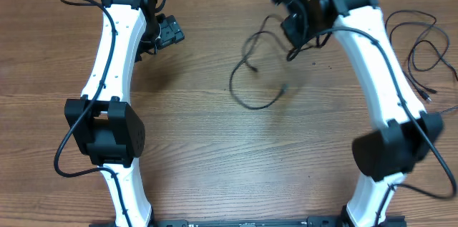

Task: Untangle cables
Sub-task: 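Drag the black cable to the right table edge and release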

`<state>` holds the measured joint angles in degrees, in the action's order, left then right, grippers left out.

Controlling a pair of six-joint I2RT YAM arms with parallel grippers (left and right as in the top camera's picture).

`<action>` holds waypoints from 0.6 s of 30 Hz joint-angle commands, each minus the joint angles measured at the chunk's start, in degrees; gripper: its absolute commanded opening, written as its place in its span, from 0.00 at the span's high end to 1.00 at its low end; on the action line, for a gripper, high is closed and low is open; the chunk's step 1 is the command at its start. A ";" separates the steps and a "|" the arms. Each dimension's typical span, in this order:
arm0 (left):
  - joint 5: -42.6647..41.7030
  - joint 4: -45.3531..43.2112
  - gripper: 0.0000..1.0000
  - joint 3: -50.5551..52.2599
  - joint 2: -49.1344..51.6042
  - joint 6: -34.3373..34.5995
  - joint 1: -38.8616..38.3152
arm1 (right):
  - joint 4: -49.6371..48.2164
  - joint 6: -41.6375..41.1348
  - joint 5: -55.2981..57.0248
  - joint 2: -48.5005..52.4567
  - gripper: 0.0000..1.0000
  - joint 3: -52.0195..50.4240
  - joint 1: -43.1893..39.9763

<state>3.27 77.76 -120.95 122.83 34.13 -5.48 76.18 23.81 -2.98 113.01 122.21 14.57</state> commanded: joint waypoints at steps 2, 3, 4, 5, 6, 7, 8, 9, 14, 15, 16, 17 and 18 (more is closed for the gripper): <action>0.74 -0.02 0.00 -1.09 -0.04 -0.92 0.20 | 0.68 -9.77 8.81 -6.69 0.96 1.57 -4.24; 0.74 -0.02 0.00 -1.09 -0.04 -0.92 0.20 | 0.96 -11.34 8.96 -7.96 0.96 1.57 -5.53; 0.74 -0.02 0.00 -1.09 -0.04 -0.92 0.20 | 1.20 -12.61 8.94 -8.94 0.96 1.57 -6.69; 0.74 -0.04 0.00 -1.09 -0.04 -0.92 0.20 | 1.62 -14.14 8.94 -10.27 0.96 1.57 -8.35; 0.74 -0.02 0.00 -1.09 -0.04 -0.92 0.20 | 1.90 -15.10 8.96 -11.23 0.96 1.57 -9.68; 0.74 -0.02 0.00 -1.09 -0.04 -0.92 0.20 | 2.21 -16.13 8.94 -12.37 0.96 1.57 -11.47; 0.74 -0.02 0.00 -1.09 -0.04 -0.92 0.20 | 2.45 -16.57 8.92 -13.40 0.96 1.57 -13.49; 0.74 -0.02 0.00 -1.09 -0.04 -0.92 0.20 | 2.78 -16.57 8.92 -14.51 0.96 1.57 -15.93; 0.74 -0.02 0.00 -1.09 -0.04 -0.92 0.20 | 3.32 -16.55 8.92 -17.70 0.96 1.57 -25.38; 0.74 -0.02 0.00 -1.09 -0.04 -0.92 0.20 | 3.28 -16.55 8.92 -17.97 0.96 1.57 -26.71; 0.74 -0.02 0.00 -1.09 -0.04 -0.92 0.20 | 3.15 -16.50 8.94 -18.16 0.96 1.57 -29.20; 0.74 -0.02 0.01 -1.09 -0.04 -0.92 0.20 | 3.06 -16.50 8.94 -18.16 0.96 1.57 -30.12; 0.74 -0.02 0.00 -1.09 -0.04 -0.92 0.20 | 2.93 -16.50 8.94 -18.12 0.96 1.57 -32.48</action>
<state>3.29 77.82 -120.97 122.83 34.13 -5.48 79.53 8.47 5.39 96.31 122.34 -13.41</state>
